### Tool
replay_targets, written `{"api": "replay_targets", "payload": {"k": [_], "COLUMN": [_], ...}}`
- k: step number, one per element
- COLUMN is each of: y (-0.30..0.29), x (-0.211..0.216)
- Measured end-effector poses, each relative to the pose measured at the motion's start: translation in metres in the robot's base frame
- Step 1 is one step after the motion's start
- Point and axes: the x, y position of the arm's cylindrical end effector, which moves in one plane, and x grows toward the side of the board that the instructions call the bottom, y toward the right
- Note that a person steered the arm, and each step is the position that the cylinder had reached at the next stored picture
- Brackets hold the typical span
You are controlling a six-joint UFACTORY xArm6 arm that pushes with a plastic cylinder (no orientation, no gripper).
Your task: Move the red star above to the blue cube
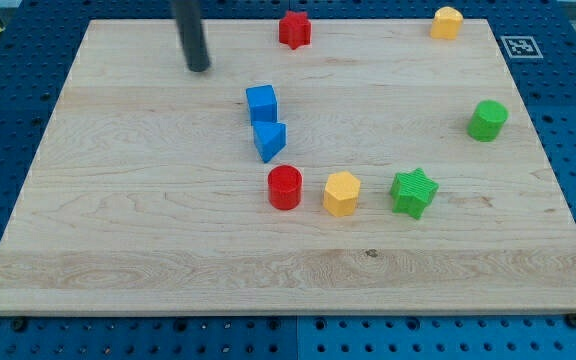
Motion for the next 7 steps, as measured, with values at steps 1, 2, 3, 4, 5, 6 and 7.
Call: {"api": "replay_targets", "payload": {"k": [1, 2, 3, 4, 5, 6, 7], "y": [0.067, 0.131, 0.164, 0.159, 0.142, 0.117, 0.072], "x": [0.0, 0.0, -0.014, -0.06, -0.084, -0.094, -0.097]}}
